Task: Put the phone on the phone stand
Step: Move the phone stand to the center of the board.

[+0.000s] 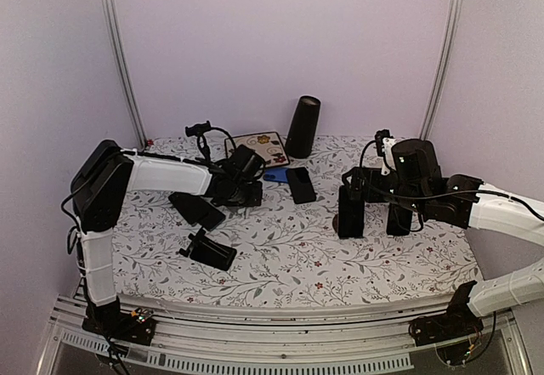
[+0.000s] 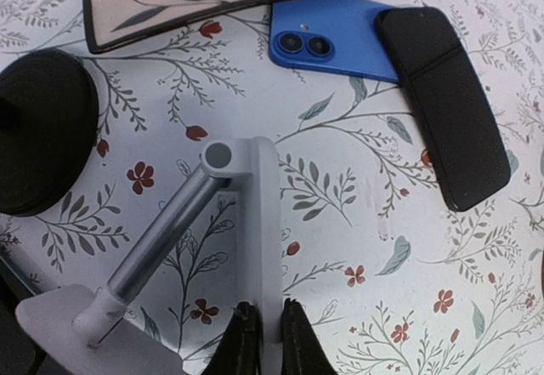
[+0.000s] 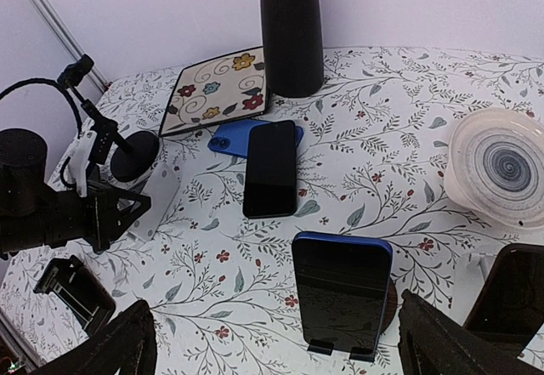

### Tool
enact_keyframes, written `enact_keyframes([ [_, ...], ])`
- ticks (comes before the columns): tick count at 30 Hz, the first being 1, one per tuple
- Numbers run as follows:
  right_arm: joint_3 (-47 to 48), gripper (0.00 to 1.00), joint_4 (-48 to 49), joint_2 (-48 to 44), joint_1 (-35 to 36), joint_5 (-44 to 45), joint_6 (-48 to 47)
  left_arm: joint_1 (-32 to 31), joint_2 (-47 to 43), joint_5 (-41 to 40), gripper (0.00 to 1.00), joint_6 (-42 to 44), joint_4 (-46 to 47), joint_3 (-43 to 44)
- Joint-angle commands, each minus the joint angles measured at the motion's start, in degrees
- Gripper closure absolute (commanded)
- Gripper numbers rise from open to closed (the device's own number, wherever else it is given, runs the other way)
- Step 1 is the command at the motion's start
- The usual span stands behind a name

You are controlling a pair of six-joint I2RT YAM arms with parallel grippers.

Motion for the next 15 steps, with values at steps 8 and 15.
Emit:
enact_keyframes([
  [8,-1.3,0.01,0.2,-1.1,-0.3,-0.5,0.7,-7.4,0.1,-2.8,0.98,-3.9,-4.4,0.7],
  [15,-1.0,0.01,0.8,-0.4,-0.3,-1.1,0.5,-12.6,0.3,-5.1,0.98,-7.5,-8.2,1.3],
])
